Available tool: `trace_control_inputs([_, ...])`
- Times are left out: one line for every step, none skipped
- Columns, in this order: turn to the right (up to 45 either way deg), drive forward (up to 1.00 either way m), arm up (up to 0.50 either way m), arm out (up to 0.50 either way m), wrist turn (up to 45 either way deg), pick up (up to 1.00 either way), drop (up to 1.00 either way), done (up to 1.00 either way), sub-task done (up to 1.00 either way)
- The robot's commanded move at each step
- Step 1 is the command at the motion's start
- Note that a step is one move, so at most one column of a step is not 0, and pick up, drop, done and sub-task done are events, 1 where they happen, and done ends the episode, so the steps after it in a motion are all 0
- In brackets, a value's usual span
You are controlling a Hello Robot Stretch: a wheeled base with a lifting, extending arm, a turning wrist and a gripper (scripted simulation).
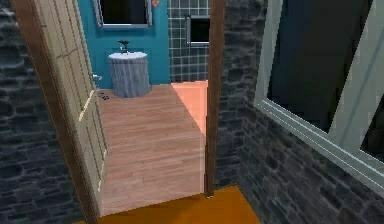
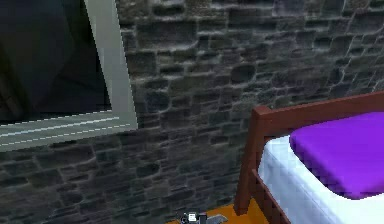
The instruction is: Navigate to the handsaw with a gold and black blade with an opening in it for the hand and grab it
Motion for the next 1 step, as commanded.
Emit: trace_control_inputs([0.0,0.0,0.0,0.0,45.0,0.0,0.0,0.0,0.0])
